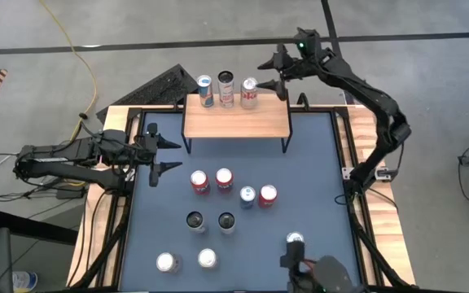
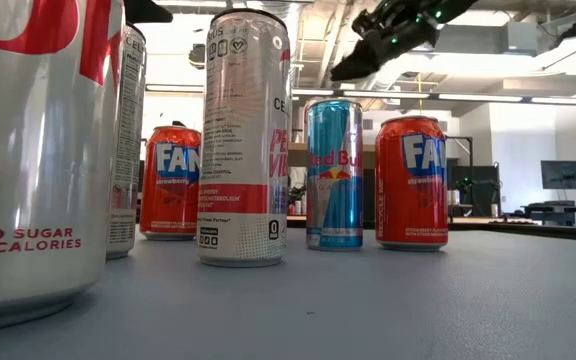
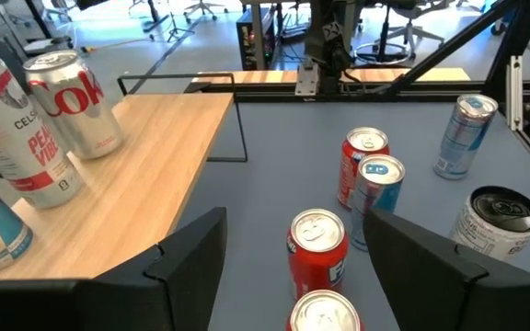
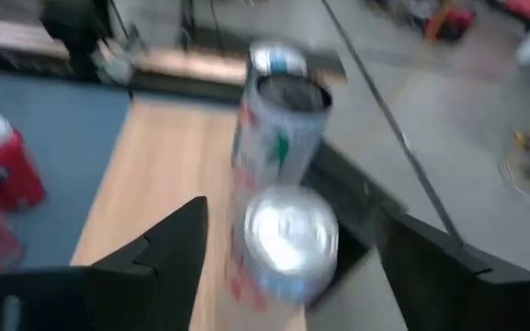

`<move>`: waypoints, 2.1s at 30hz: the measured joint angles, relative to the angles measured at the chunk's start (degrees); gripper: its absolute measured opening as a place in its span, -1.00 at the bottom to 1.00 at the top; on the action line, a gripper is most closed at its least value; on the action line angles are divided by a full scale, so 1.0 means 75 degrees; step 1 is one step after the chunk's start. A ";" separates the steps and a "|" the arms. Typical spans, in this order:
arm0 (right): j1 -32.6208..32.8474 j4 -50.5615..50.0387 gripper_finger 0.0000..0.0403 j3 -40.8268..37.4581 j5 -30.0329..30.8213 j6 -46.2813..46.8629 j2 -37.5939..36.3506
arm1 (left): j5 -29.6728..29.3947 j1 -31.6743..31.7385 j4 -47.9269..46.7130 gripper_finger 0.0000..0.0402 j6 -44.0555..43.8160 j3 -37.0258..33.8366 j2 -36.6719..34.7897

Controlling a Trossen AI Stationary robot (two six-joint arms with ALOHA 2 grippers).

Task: Place canned beverage on shelf
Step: Put the right silver soda can on the shelf

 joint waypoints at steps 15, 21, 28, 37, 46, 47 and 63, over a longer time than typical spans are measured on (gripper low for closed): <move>0.0454 -0.1104 -0.95 -0.0009 0.3096 0.0337 0.0314 | 0.0006 -0.0002 -0.0005 0.16 -0.0548 0.0000 0.0000; 0.0440 -0.0194 -0.93 -0.0009 0.3096 0.0388 0.0314 | 0.0003 0.0000 -0.0012 0.16 -0.0572 0.0000 -0.0003; 0.0443 -0.0196 -0.99 -0.0009 0.3008 0.0332 0.0353 | 0.0003 0.0000 -0.0012 0.16 -0.0607 0.0000 0.0000; 0.0380 -0.0005 -1.00 -0.0012 0.2901 0.0331 0.0916 | 0.0004 0.0000 -0.0015 0.16 -0.0604 0.0000 -0.0003; 0.0390 0.0469 -1.00 -0.0012 0.2878 0.0132 0.0952 | -0.0025 -0.0002 -0.0017 0.16 -0.0522 0.0000 -0.0003; 0.0390 0.0524 -1.00 -0.0012 0.2863 0.0131 0.0951 | -0.0063 0.0000 -0.0016 0.16 -0.0518 0.0000 -0.0003; 0.0364 -0.0330 -1.00 0.0506 0.3131 0.0055 0.0337 | -0.0157 0.0000 -0.0024 0.16 -0.0599 0.0000 -0.0003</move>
